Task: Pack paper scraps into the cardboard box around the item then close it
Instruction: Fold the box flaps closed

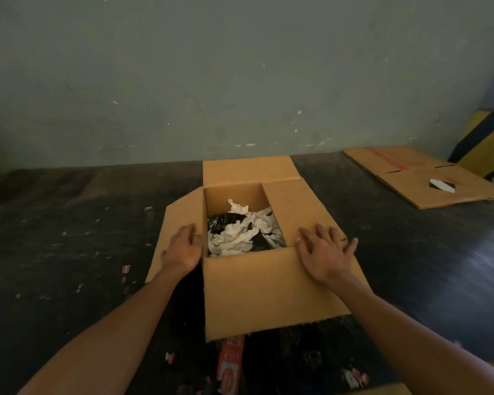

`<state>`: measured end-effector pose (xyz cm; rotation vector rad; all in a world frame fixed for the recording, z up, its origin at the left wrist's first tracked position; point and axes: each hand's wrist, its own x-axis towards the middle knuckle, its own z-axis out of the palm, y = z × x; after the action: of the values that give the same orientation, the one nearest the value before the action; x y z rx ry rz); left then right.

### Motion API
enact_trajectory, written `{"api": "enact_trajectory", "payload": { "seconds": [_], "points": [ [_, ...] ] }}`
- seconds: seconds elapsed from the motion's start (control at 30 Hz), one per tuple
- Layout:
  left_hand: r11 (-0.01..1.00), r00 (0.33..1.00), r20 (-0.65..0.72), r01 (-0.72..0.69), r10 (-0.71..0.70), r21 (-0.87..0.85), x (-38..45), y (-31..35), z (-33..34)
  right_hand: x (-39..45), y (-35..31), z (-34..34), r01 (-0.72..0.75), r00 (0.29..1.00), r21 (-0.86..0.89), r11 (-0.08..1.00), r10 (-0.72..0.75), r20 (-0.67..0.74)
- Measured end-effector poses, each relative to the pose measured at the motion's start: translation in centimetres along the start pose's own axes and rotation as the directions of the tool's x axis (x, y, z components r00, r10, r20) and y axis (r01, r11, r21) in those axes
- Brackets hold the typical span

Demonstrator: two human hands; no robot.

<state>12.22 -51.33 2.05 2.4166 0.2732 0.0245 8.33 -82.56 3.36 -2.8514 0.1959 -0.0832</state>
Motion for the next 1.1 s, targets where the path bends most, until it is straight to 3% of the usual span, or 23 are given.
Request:
{"api": "enact_trajectory", "payload": {
  "seconds": [0.07, 0.17, 0.27, 0.37, 0.6, 0.8, 0.97, 1.1],
  "points": [
    [0.998, 0.999, -0.001, 0.052, -0.052, 0.045, -0.3, -0.7, -0.4, 0.0, -0.8, 0.3, 0.009, 1.000, -0.025, 1.000, -0.009, 0.022],
    [0.965, 0.968, -0.054, 0.251, -0.247, 0.082, -1.3, -1.4, -0.9, -0.1, -1.1, 0.6, 0.002, 0.999, -0.029, 1.000, -0.001, 0.034],
    [0.864, 0.874, -0.027, 0.475, -0.486, -0.166, -2.3, -1.6, -2.0, -0.3, -0.8, 0.9, 0.009, 1.000, -0.053, 0.999, -0.008, 0.027],
    [0.768, 0.838, -0.006, 0.497, -0.546, -0.404, -2.3, -2.3, -3.6, -0.3, -0.9, 1.0, 0.007, 1.000, -0.058, 0.998, -0.006, 0.015],
    [0.911, 0.856, -0.405, 0.160, -0.320, -0.381, -2.9, -1.1, -8.4, -0.7, -1.0, 1.4, 0.004, 1.000, -0.054, 0.999, -0.005, -0.019],
    [0.904, 0.872, -0.490, -0.210, 0.000, -0.374, -4.2, 3.8, -9.0, -0.9, -1.1, 1.3, 0.003, 1.000, -0.061, 0.998, -0.004, -0.023],
    [0.824, 0.869, -0.337, -0.468, 0.363, -0.319, -5.4, 7.3, -6.4, -0.9, -1.1, 0.8, 0.008, 1.000, -0.055, 0.998, -0.007, 0.022],
    [0.838, 0.843, 0.048, -0.524, 0.536, -0.151, -4.8, 6.6, -3.1, -1.1, -0.9, 0.6, 0.013, 0.997, -0.067, 0.998, -0.008, 0.072]
  ]
}}
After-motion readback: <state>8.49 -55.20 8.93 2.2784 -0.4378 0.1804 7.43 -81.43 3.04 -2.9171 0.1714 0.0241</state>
